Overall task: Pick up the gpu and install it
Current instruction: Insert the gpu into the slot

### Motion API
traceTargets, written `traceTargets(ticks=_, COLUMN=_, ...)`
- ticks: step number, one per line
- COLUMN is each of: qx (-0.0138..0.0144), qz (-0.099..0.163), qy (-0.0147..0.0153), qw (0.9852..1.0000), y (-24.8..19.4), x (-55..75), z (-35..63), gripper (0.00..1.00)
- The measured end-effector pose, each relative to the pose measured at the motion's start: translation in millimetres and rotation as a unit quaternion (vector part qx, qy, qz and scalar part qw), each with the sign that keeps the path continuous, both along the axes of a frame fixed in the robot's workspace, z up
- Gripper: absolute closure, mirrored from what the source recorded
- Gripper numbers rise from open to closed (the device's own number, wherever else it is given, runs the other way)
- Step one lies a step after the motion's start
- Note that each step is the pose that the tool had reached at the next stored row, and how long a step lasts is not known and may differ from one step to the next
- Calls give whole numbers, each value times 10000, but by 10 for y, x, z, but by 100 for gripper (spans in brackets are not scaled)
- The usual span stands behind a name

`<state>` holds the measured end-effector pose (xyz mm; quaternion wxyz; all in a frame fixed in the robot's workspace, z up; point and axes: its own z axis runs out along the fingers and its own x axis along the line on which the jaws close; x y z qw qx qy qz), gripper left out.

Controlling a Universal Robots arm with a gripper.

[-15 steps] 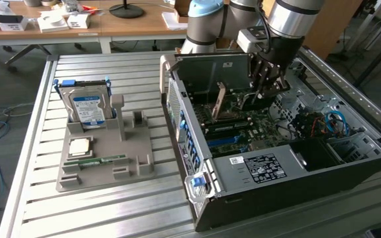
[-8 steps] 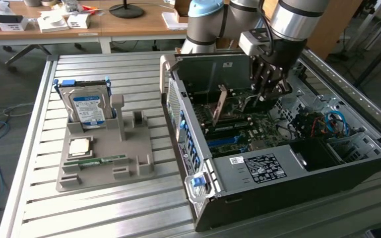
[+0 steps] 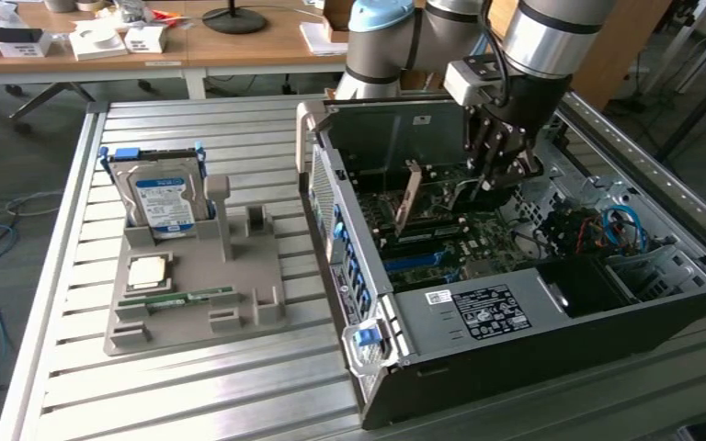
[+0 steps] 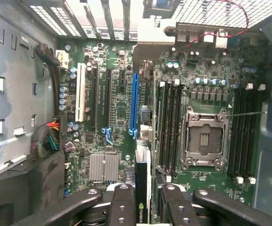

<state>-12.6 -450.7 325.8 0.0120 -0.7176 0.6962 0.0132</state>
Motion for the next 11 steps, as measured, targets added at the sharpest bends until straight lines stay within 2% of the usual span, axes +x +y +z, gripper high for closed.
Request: traceTargets(ticks=11, qx=0, qz=-117, qy=0, qw=9999, y=-2, x=-3, z=-25, gripper=74)
